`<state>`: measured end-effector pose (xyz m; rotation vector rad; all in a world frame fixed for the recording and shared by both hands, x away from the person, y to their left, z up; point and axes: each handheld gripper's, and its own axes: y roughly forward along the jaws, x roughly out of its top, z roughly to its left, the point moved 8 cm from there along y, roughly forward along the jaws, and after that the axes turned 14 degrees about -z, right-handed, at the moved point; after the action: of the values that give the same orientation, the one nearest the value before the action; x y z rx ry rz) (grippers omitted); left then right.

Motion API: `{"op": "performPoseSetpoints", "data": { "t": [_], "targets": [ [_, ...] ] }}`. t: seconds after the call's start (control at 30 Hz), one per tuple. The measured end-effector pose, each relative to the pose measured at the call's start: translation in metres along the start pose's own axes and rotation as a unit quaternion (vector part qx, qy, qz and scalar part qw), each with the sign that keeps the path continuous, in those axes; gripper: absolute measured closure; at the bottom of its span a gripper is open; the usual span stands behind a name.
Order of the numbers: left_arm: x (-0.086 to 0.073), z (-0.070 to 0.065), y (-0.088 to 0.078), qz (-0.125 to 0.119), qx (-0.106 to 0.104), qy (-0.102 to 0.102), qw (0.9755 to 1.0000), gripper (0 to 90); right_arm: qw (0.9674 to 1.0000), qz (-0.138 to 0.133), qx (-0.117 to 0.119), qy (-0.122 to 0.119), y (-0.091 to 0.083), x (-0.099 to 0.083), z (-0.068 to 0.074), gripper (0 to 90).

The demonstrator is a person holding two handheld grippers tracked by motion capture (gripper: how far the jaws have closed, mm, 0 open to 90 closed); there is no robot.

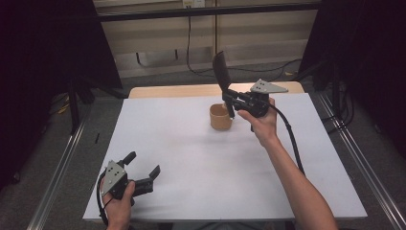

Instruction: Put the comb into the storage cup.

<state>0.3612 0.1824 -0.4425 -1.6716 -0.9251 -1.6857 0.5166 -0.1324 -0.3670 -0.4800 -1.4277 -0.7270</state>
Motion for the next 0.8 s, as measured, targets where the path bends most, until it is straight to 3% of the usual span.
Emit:
{"op": "performPoseSetpoints", "data": {
  "t": [0.27,0.4,0.8],
  "targets": [
    [0.001,-0.001,0.000,-0.001,-0.003,0.001,1.0000,2.1,0.9999,-0.011,-0.006,0.005,0.009,0.004,-0.004,72.8],
    [0.001,-0.001,0.000,-0.004,-0.001,-0.003,1.0000,2.1,0.9994,-0.023,-0.022,0.012,0.012,0.006,-0.010,72.8],
    [0.000,0.000,0.000,-0.002,-0.002,-0.003,1.0000,2.0,0.9996,-0.002,-0.029,0.006,0.025,-0.008,-0.017,72.8]
  ]
}}
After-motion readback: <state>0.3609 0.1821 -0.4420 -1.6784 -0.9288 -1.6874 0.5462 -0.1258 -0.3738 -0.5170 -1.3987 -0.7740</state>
